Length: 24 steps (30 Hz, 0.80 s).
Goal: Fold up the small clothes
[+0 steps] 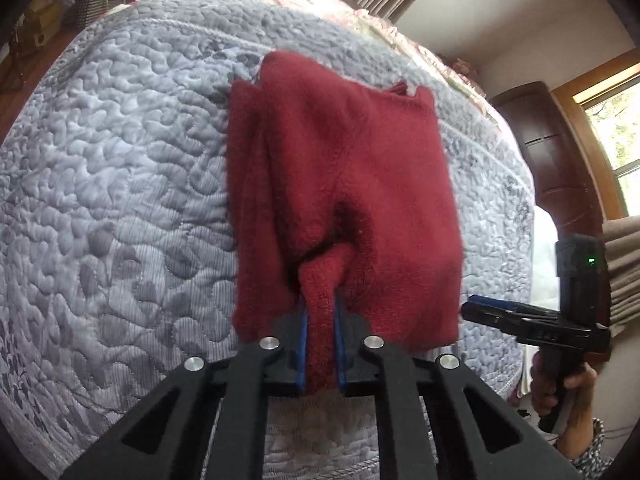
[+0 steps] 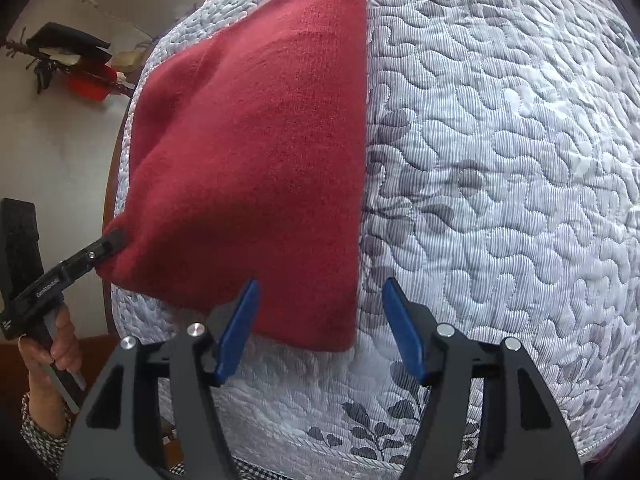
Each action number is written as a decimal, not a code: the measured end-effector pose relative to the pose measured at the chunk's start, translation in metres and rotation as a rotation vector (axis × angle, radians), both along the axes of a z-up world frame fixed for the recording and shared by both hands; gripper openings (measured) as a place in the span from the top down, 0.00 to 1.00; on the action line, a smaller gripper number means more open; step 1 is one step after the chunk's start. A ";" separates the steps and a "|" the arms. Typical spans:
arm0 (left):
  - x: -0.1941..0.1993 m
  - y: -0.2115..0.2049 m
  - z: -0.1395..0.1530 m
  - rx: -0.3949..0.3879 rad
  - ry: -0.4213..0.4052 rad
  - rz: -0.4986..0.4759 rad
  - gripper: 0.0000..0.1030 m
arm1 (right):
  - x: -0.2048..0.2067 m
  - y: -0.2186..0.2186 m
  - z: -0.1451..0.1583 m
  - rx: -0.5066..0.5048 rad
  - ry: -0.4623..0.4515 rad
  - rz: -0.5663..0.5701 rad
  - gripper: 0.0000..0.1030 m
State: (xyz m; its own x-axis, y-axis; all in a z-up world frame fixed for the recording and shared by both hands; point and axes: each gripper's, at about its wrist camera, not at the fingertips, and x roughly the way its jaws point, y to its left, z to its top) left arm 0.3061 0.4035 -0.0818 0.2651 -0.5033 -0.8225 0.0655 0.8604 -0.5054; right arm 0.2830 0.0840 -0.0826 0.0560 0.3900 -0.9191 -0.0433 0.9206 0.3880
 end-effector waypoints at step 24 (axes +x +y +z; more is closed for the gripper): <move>-0.004 0.021 -0.057 0.031 0.061 0.118 0.52 | -0.011 -0.004 -0.035 0.097 0.111 -0.011 0.75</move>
State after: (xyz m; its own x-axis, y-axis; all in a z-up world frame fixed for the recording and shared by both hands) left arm 0.3018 0.4243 -0.1392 0.2702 -0.4453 -0.8536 -0.0672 0.8757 -0.4781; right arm 0.2722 0.0804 -0.1179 -0.0394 0.4774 -0.8778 0.0144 0.8787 0.4772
